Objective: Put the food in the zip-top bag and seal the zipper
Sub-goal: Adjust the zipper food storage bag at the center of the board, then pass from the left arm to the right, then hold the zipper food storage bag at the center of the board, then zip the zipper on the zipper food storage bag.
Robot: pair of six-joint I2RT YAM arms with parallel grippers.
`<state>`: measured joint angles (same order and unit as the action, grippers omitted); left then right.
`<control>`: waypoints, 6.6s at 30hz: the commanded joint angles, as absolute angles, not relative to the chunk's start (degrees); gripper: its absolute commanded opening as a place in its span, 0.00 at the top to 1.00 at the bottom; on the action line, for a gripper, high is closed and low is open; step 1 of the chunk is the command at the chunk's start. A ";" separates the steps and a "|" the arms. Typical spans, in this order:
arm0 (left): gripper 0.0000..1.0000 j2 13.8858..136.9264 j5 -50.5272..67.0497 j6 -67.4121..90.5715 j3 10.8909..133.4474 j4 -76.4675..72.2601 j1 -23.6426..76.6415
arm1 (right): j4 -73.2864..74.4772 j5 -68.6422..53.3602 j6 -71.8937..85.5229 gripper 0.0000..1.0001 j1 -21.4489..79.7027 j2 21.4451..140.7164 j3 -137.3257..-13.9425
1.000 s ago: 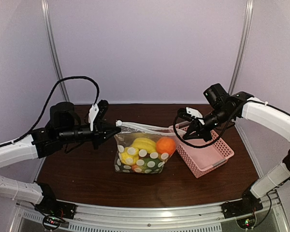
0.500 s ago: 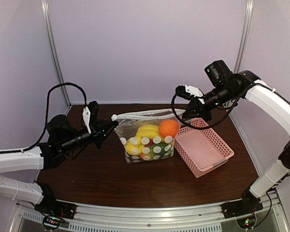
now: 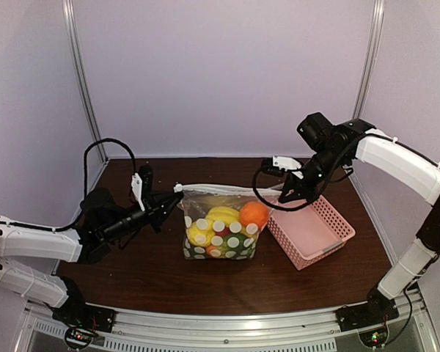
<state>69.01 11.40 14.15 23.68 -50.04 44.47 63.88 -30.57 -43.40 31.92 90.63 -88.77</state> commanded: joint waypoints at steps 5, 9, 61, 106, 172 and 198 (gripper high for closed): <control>1.00 67.15 11.67 14.33 23.37 -54.10 44.03 | 64.47 -30.65 -42.78 0.86 31.99 91.19 -90.93; 1.00 67.25 12.76 15.22 22.43 -54.05 44.02 | 66.21 -35.80 -42.11 0.55 32.71 92.11 -96.73; 1.00 60.39 15.96 6.12 21.30 -45.16 44.28 | 47.64 -40.42 -32.59 0.54 55.85 119.62 -128.23; 1.00 58.00 13.42 5.33 20.12 -44.09 44.47 | 51.50 -35.64 -38.28 0.94 56.69 120.91 -128.14; 1.00 57.31 7.61 2.32 23.38 -35.90 44.38 | 64.89 -18.12 -45.00 0.98 56.80 116.53 -128.26; 1.00 52.91 3.16 0.92 22.07 -32.06 44.19 | 67.19 -16.43 -41.97 1.00 47.80 109.30 -117.24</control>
<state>53.30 6.59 1.34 22.61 -28.99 44.86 61.36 -20.36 -43.70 51.57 112.68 -119.46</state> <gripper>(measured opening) 0.008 0.054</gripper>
